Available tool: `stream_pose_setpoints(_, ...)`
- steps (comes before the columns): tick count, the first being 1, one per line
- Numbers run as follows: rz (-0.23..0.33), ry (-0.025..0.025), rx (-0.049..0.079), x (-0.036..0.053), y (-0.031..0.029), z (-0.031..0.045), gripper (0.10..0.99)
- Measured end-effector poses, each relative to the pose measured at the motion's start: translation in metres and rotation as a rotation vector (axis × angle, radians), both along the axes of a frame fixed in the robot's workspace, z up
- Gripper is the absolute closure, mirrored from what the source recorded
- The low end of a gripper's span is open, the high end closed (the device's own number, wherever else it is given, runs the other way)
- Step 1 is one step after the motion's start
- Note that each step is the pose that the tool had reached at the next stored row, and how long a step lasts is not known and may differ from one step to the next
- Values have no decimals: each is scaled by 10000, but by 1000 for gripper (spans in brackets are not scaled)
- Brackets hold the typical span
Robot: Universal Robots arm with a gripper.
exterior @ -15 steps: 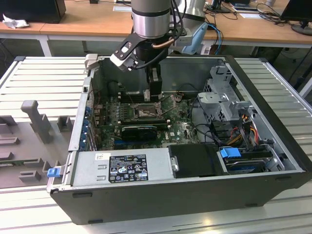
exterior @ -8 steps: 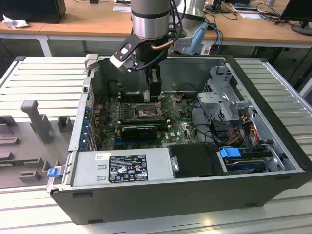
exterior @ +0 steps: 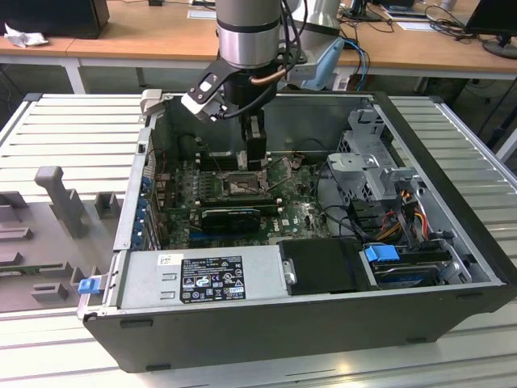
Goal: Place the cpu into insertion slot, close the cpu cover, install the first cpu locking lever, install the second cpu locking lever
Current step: 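Place the cpu into insertion slot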
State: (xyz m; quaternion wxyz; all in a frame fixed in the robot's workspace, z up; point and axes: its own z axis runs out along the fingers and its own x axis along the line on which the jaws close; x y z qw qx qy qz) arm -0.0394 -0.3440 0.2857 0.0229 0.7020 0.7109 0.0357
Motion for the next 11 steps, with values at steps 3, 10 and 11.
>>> stream_pose_setpoints(3,1,3,4,-1,3,-12,557)
stream_pose_setpoints(10,0,5,13,-2,3,-29,557)
stream_pose_setpoints(11,1,5,15,-2,3,-32,557)
